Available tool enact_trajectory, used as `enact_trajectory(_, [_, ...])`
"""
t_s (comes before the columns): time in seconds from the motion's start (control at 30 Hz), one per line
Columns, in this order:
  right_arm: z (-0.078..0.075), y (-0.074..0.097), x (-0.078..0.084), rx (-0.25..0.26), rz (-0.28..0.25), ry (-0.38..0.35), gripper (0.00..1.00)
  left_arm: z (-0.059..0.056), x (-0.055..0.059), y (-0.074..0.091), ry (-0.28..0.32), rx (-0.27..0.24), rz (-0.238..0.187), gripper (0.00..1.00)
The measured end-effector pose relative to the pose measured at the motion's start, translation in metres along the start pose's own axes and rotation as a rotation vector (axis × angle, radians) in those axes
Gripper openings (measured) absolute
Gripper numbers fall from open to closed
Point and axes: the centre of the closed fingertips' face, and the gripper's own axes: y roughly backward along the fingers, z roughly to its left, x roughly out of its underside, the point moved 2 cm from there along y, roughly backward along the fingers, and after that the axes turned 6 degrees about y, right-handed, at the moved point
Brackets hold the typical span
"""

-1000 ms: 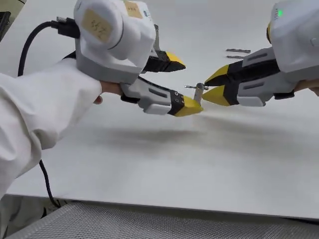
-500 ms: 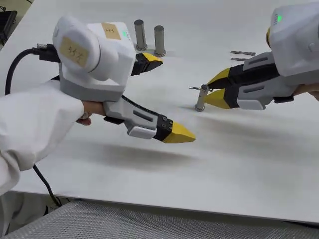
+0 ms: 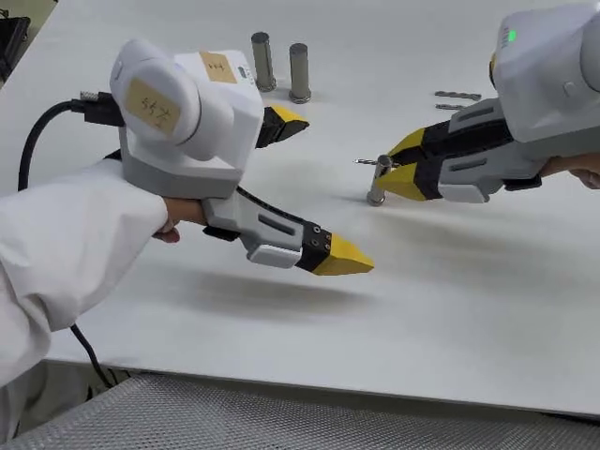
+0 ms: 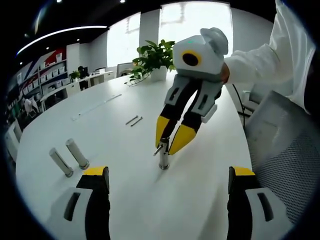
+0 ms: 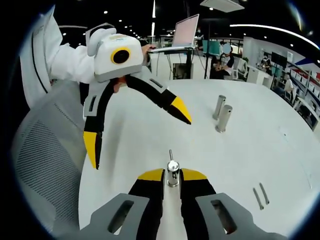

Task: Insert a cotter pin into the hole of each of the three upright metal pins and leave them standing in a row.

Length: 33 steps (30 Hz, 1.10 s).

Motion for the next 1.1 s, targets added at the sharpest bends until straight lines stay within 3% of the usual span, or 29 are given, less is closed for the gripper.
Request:
enact_trajectory(0.37, [0.001, -0.001, -0.001, -0.034, -0.014, 0.015, 0.04, -0.001, 0.000, -0.001, 0.007, -0.001, 0.003, 0.97])
enact_trajectory(0.47, [-0.002, 0.000, -0.003, -0.022, -0.022, 0.017, 0.04, -0.002, -0.002, -0.001, 0.011, 0.003, -0.005, 0.97])
enact_trajectory(0.83, [-0.024, 0.004, -0.014, -0.009, -0.023, 0.065, 0.04, -0.001, -0.003, 0.000, 0.012, 0.004, -0.014, 0.98])
enact_trajectory(0.9, [-0.032, 0.002, -0.012, -0.010, -0.013, 0.079, 0.04, 0.000, -0.003, 0.000, 0.012, 0.002, -0.014, 0.98])
enact_trajectory(0.97, [-0.030, 0.002, -0.012, -0.015, -0.009, 0.086, 0.04, 0.001, -0.004, 0.000, 0.012, 0.002, -0.018, 0.97])
enact_trajectory(1.1, [-0.038, 0.000, -0.009, -0.017, -0.009, 0.083, 0.04, 0.003, -0.004, 0.000, 0.016, -0.002, -0.017, 0.97])
